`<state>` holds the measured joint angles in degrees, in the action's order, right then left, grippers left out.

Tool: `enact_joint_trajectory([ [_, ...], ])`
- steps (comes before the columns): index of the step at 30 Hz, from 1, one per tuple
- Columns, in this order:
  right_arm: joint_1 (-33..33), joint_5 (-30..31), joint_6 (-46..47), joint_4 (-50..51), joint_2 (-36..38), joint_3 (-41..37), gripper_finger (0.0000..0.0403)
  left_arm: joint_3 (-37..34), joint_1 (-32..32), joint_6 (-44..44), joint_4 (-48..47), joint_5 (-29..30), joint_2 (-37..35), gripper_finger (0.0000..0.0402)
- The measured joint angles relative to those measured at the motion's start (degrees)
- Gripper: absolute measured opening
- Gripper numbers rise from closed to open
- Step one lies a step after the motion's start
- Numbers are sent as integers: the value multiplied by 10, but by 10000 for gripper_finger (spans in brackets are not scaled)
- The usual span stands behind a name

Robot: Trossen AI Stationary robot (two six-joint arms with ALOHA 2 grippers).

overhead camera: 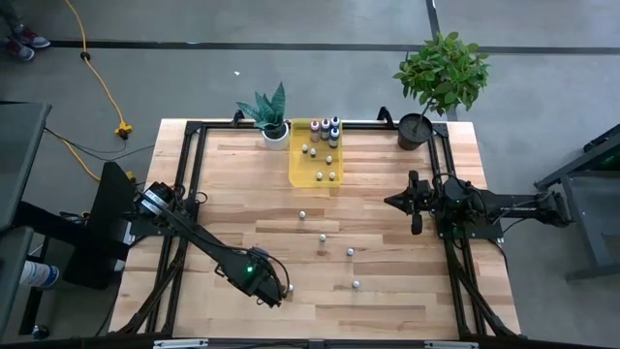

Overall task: Pick & Place food coloring
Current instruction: Put the small purple food coloring bottle into the yellow bin

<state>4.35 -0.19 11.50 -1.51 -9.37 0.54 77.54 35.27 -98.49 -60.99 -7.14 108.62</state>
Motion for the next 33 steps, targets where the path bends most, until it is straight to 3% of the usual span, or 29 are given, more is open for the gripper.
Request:
enact_joint_trajectory([
  [9,0,0,0,0,0,0,0,32,0,27,-15,0,-27,39],
  [17,0,0,0,0,0,0,0,118,-31,86,-103,37,-53,38],
  [24,0,0,0,0,0,0,0,231,-100,230,-227,94,-54,38],
  [33,0,0,0,0,0,0,0,307,-224,465,-246,154,-55,37],
])
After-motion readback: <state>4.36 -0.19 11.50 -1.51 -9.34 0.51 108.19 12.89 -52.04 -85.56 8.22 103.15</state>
